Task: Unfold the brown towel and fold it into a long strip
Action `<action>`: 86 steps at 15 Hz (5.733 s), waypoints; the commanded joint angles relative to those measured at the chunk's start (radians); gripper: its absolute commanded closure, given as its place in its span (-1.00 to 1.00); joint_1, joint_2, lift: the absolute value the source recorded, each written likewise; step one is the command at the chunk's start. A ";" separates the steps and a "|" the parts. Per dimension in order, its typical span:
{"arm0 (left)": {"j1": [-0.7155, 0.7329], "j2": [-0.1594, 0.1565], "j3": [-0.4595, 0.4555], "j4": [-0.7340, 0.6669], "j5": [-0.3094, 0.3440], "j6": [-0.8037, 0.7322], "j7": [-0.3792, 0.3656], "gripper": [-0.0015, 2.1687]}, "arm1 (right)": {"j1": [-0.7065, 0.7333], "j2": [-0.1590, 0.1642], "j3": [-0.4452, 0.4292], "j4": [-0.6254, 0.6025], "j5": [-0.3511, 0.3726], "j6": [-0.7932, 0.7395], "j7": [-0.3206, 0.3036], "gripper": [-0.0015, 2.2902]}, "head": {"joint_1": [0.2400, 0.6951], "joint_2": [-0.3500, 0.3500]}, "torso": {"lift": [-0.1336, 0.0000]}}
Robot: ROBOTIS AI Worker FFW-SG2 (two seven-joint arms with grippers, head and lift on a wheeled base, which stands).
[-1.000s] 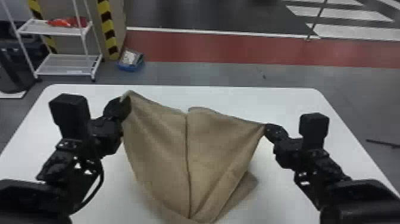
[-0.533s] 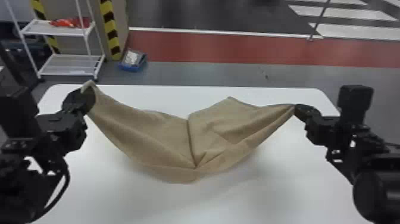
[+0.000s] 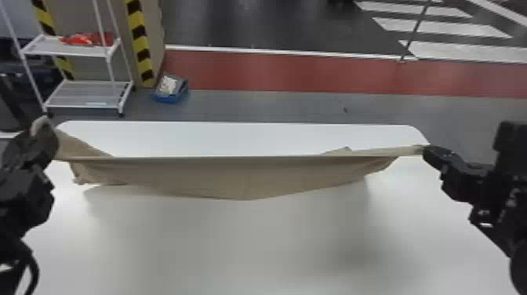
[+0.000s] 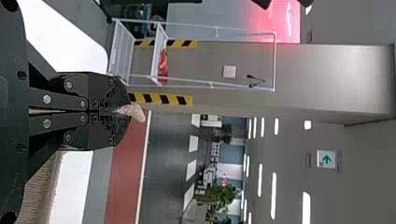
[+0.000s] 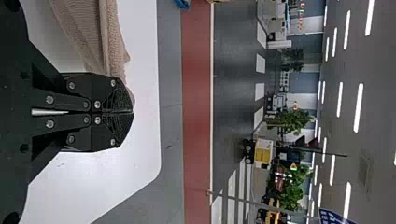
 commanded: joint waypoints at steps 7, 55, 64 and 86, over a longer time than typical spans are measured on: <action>0.143 -0.006 -0.064 -0.053 0.019 -0.010 0.031 0.36 | 0.166 0.026 -0.027 -0.025 -0.046 -0.125 0.014 0.13 | 1.00 -0.51 | -0.70; -0.040 0.005 -0.024 0.256 0.071 0.076 -0.011 0.35 | 0.338 0.035 -0.128 0.069 0.059 -0.469 0.798 -0.72 | 1.00 -0.13 | -0.70; -0.035 -0.001 -0.021 0.279 0.074 0.066 -0.018 0.35 | 0.415 0.024 -0.043 0.236 0.224 -0.828 0.806 -0.72 | 1.00 -0.07 | -0.70; -0.009 0.003 -0.020 0.223 0.065 0.082 -0.021 0.35 | 0.188 -0.031 -0.046 0.176 0.275 -0.484 0.938 0.43 | 1.00 -0.08 | -0.70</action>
